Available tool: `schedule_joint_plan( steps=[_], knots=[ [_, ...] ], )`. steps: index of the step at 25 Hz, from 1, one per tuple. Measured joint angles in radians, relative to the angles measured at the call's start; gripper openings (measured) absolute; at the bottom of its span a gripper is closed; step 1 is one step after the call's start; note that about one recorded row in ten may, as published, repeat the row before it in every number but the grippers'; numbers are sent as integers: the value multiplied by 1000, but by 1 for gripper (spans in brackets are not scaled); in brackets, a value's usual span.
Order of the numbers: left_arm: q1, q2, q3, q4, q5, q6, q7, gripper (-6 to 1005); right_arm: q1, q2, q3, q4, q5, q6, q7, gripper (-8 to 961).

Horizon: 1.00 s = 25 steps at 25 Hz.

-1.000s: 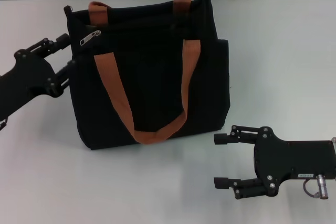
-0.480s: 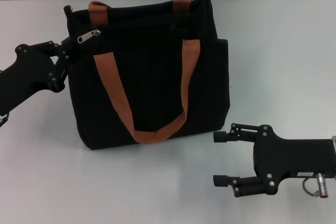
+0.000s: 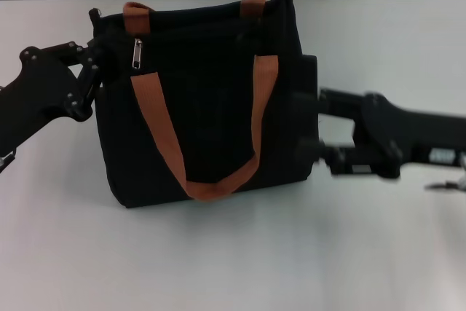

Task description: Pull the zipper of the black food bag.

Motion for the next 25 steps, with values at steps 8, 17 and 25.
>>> schedule_joint_plan(
  steps=[8, 17, 25],
  knots=[
    [-8, -1, 0, -12, -16, 0, 1, 21, 179, -7, -8, -97, 5, 56, 443, 757],
    [-7, -1, 0, -27, -25, -4, -10, 21, 321, -29, -68, -99, -32, 242, 818, 725],
    [-2, 0, 0, -28, -25, -1, -18, 22, 376, -27, -139, -80, -35, 335, 972, 529]
  ],
)
